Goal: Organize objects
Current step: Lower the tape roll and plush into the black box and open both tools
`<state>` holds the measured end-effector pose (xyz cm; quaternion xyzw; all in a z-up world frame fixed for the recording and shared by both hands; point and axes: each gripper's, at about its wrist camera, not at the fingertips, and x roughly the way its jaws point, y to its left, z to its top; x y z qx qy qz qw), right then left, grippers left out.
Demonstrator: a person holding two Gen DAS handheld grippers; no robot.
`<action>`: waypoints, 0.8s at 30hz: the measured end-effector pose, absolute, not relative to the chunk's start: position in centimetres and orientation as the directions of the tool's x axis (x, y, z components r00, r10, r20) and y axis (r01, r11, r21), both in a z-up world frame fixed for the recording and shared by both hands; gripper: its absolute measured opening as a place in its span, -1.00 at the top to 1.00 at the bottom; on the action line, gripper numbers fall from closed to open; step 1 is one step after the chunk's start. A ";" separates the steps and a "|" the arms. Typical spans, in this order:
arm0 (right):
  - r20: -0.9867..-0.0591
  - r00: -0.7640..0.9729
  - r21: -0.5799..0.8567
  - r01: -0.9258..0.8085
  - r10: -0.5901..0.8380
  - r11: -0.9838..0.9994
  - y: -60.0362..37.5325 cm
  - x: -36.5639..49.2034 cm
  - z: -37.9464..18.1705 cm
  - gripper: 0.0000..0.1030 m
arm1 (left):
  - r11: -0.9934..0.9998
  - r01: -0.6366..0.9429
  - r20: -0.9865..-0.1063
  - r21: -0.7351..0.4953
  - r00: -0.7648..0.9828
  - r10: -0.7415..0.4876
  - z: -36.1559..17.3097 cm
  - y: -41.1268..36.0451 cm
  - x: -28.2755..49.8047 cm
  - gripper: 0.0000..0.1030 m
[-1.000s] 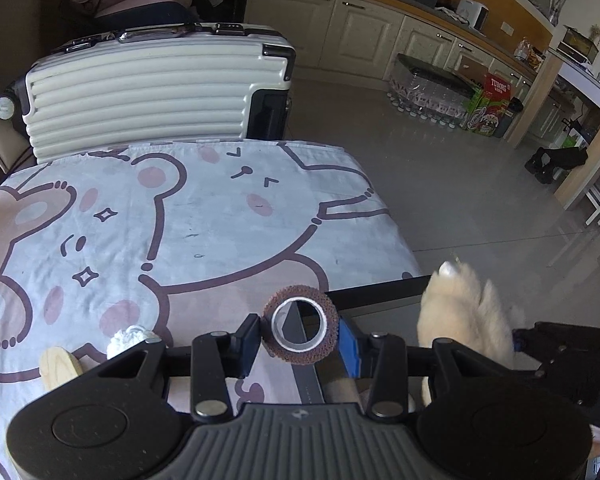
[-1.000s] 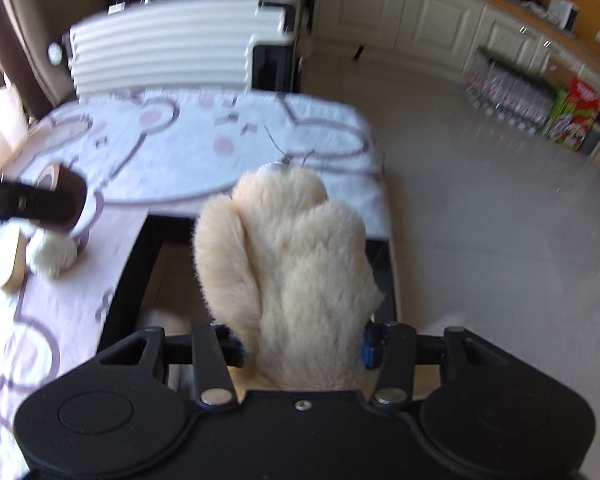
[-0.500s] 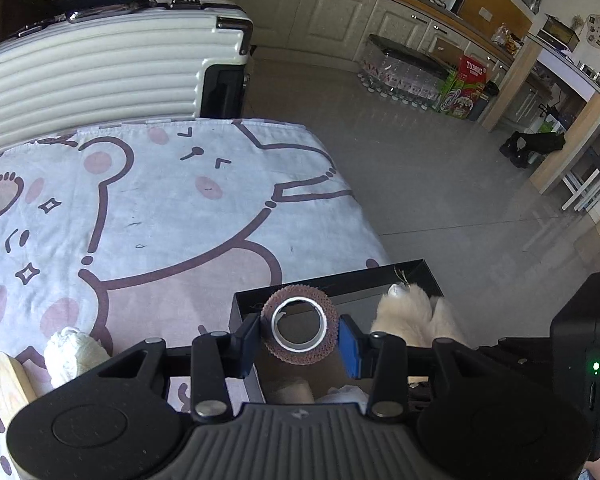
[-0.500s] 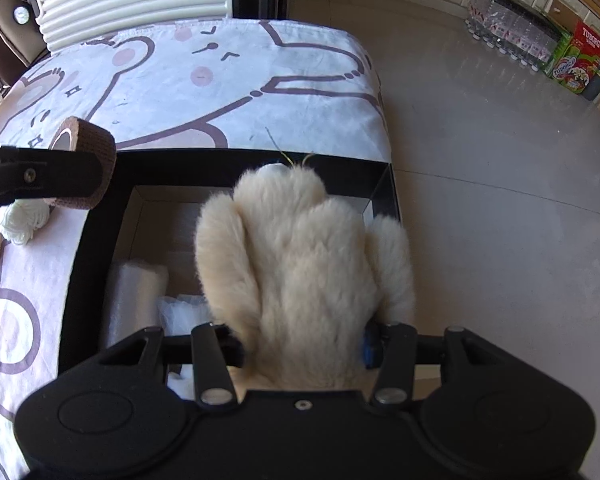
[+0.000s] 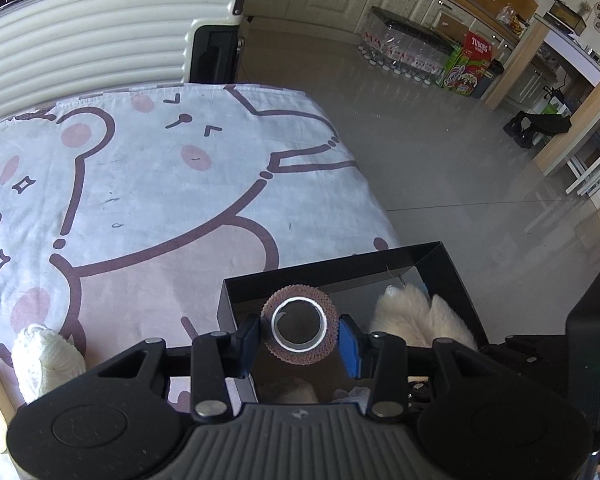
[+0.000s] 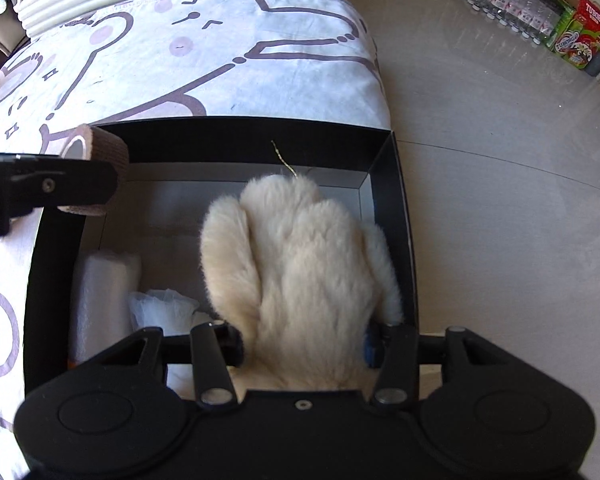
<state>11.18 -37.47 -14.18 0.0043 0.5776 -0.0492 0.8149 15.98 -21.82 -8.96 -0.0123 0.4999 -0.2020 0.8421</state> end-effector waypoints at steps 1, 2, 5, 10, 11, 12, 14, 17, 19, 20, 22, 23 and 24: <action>-0.942 0.328 -0.051 0.083 -0.075 0.995 -37.4 11.2 -14.2 0.03 | 0.919 0.329 -0.839 -0.219 0.417 -0.349 -9.1 -21.9 16.0 0.17; -0.942 0.327 -0.052 0.080 -0.076 0.995 -37.4 11.2 -14.1 0.03 | 0.919 0.330 -0.842 -0.214 0.415 -0.346 -9.2 -22.0 16.1 0.17; -0.943 0.324 -0.057 0.069 -0.076 0.996 -37.1 11.3 -14.1 0.02 | 0.920 0.344 -0.852 -0.186 0.410 -0.326 -9.3 -22.4 16.1 0.17; -0.943 0.323 -0.066 0.052 -0.079 0.996 -36.8 11.1 -14.1 -0.06 | 0.914 0.392 -0.866 -0.105 0.415 -0.278 -9.6 -23.5 15.7 0.16; -0.943 0.324 -0.069 0.051 -0.082 0.996 -36.8 11.1 -14.1 -0.07 | 0.912 0.399 -0.868 -0.093 0.417 -0.270 -9.7 -23.6 15.7 0.16; -0.942 0.324 -0.071 0.051 -0.084 0.996 -36.8 11.2 -14.1 -0.07 | 0.911 0.403 -0.868 -0.083 0.420 -0.265 -9.7 -23.7 15.6 0.15; -0.942 0.324 -0.069 0.055 -0.083 0.996 -36.8 11.2 -14.1 -0.09 | 0.909 0.410 -0.869 -0.075 0.420 -0.261 -9.7 -23.8 15.5 0.12; -0.941 0.327 -0.065 0.065 -0.083 0.996 -36.9 11.1 -13.9 -0.10 | 0.908 0.408 -0.863 -0.092 0.422 -0.277 -9.5 -23.6 15.4 -0.01; -0.940 0.330 -0.062 0.071 -0.082 0.996 -37.0 11.1 -13.8 -0.11 | 0.909 0.406 -0.854 -0.095 0.435 -0.284 -9.1 -23.5 15.3 -0.06; -0.940 0.333 -0.060 0.073 -0.081 0.995 -37.0 11.1 -13.7 -0.11 | 0.909 0.406 -0.851 -0.095 0.441 -0.286 -9.0 -23.4 15.2 -0.07; -0.938 0.339 -0.056 0.078 -0.079 0.995 -37.0 11.0 -13.5 -0.11 | 0.910 0.401 -0.844 -0.101 0.450 -0.292 -8.7 -23.4 15.1 -0.12; -0.936 0.343 -0.052 0.081 -0.077 0.995 -37.1 11.0 -13.3 -0.12 | 0.913 0.395 -0.841 -0.102 0.457 -0.291 -8.5 -23.3 15.1 -0.17; -0.934 0.348 -0.047 0.083 -0.074 0.995 -37.1 10.9 -13.1 -0.12 | 0.917 0.387 -0.837 -0.098 0.466 -0.286 -8.3 -23.2 15.1 -0.20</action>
